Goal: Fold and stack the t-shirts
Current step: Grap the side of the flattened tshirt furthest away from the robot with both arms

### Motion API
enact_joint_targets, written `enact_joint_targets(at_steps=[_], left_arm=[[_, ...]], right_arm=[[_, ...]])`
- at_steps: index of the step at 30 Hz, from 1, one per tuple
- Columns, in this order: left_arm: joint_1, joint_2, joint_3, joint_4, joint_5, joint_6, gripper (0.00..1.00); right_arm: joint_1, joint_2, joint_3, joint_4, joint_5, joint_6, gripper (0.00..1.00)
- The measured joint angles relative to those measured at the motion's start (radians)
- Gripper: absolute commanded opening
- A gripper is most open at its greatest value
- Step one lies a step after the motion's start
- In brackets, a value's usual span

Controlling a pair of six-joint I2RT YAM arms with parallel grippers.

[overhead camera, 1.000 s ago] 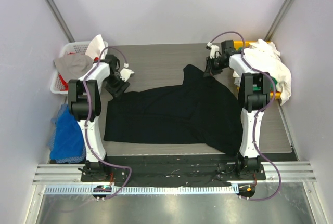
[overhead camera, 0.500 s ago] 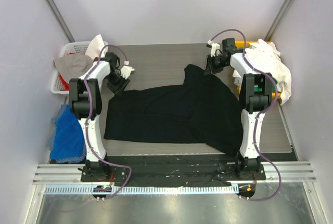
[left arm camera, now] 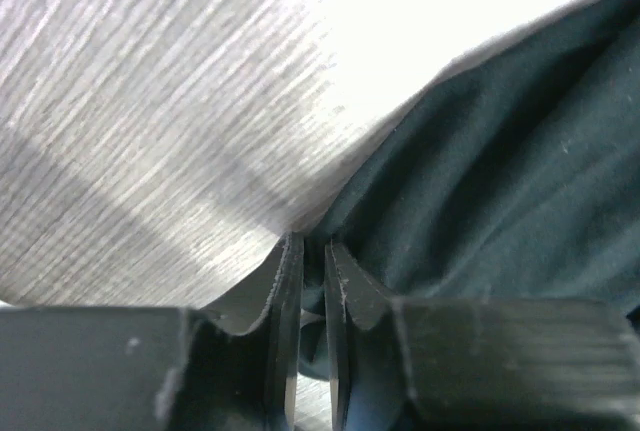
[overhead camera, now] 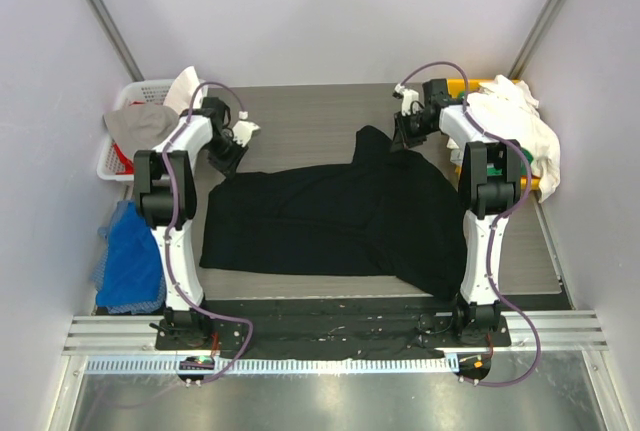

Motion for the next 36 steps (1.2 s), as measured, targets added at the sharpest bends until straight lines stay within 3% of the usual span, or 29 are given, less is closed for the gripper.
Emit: enact_joint_targets(at_steps=[11,22,36], left_arm=[[0.000,-0.001,-0.002,0.102,-0.027,-0.040,0.16],[0.000,-0.110,-0.053,0.206,-0.080,-0.079,0.16],[0.000,-0.235,-0.118,0.185,-0.104,-0.078,0.19]], right_arm=[[0.005,0.000,-0.032,-0.004,0.001,-0.015,0.01],[0.005,-0.011,-0.034,-0.005,0.016,-0.022,0.01],[0.011,-0.187,-0.043,-0.037,0.029,-0.037,0.01]])
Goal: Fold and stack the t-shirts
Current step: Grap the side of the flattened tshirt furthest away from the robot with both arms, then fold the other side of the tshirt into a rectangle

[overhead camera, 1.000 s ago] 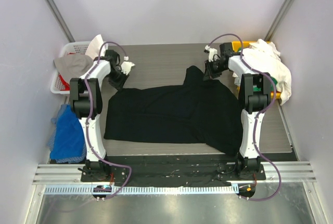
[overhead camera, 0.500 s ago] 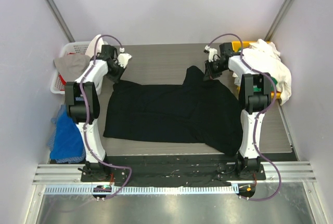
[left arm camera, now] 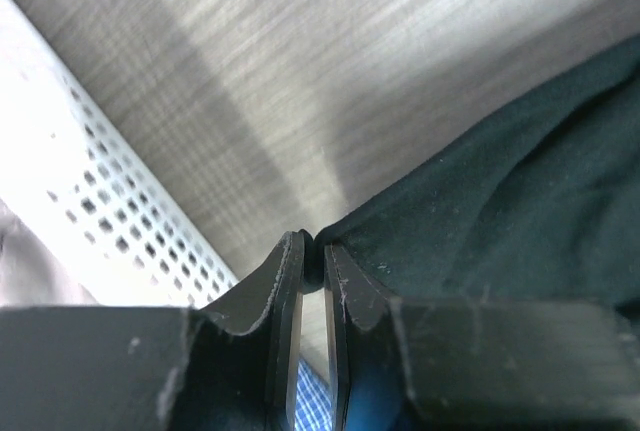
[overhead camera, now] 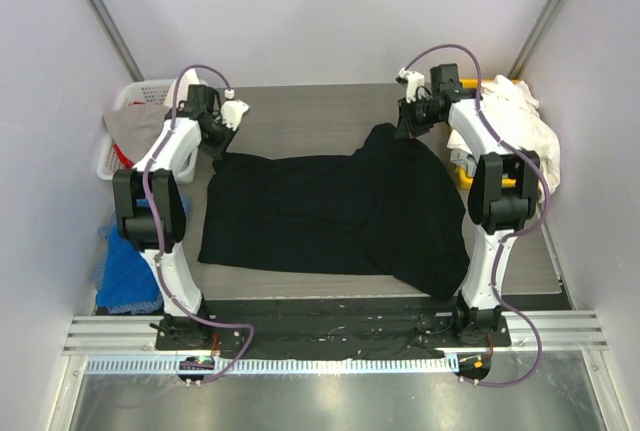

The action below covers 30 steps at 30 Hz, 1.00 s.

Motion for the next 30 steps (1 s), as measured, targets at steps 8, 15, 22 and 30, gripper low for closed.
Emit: enact_joint_targets(at_steps=[8,15,22,30], left_arm=[[-0.023,-0.113,-0.096,-0.068,-0.009,0.008,0.21],[-0.077,-0.208,-0.209,-0.123,-0.010,0.013,0.21],[-0.092,-0.232,-0.307,-0.136,-0.025,0.032,0.21],[-0.092,-0.250,-0.357,-0.138,-0.076,0.060,0.20]], right_arm=[[0.020,-0.122,-0.084,-0.027,0.000,-0.039,0.01],[0.039,-0.213,-0.237,-0.056,0.002,-0.085,0.01],[0.047,-0.329,-0.396,-0.076,0.016,-0.133,0.01],[0.047,-0.418,-0.510,-0.080,0.048,-0.176,0.01]])
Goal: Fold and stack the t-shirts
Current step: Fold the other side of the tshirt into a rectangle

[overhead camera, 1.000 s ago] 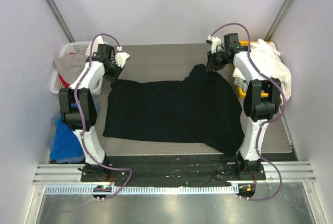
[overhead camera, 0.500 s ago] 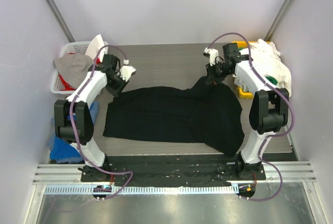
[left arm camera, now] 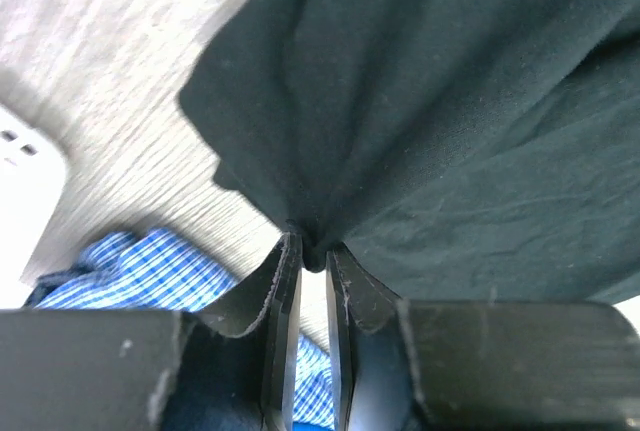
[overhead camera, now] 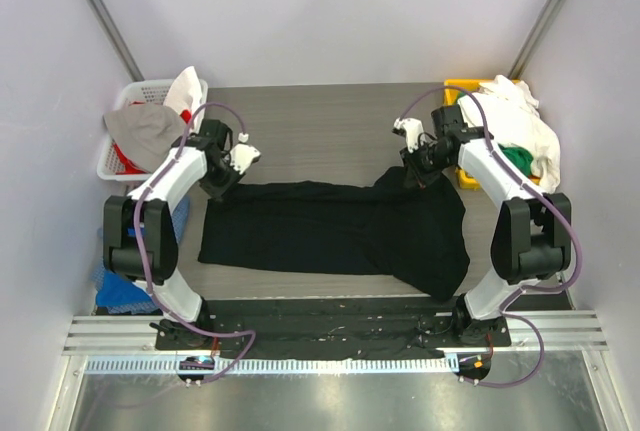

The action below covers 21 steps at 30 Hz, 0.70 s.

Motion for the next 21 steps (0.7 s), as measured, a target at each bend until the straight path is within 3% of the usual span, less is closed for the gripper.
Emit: enact_joint_targets(at_steps=[15,21], left_arm=[[0.000,-0.071,0.044,-0.045,-0.088,0.040,0.21],[0.000,-0.090,-0.005,-0.055,-0.102,0.053,0.24]], right_arm=[[0.000,-0.069,-0.139,0.011,0.024,-0.025,0.01],[0.000,-0.072,-0.171,0.018,0.027,-0.025,0.01]])
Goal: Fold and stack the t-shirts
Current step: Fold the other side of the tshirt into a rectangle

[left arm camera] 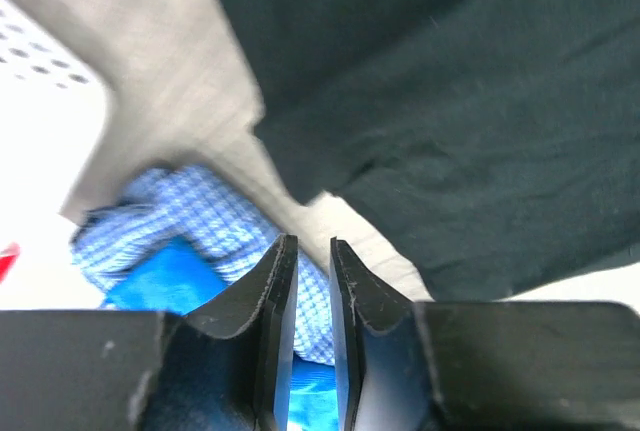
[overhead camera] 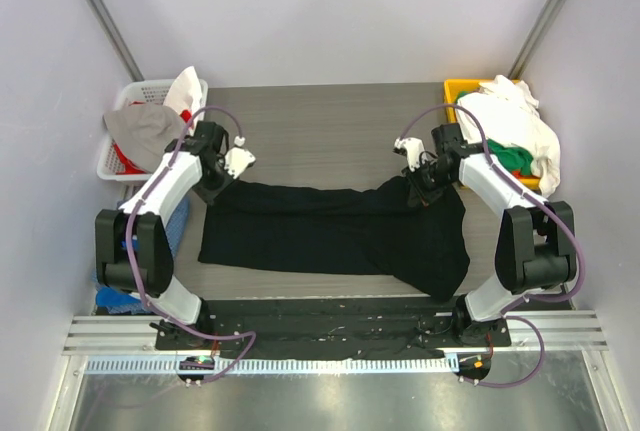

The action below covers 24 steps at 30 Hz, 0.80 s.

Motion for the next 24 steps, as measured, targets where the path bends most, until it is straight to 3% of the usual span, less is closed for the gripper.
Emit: enact_joint_targets(at_steps=[10,24], left_arm=[[0.000,-0.002,-0.078,-0.024,0.024,-0.003,0.25],[0.000,0.073,0.115,-0.049,0.216,-0.049,0.27]], right_arm=[[0.012,0.000,-0.033,0.018,0.000,0.001,0.01],[0.026,-0.002,-0.059,0.039,0.011,0.005,0.01]])
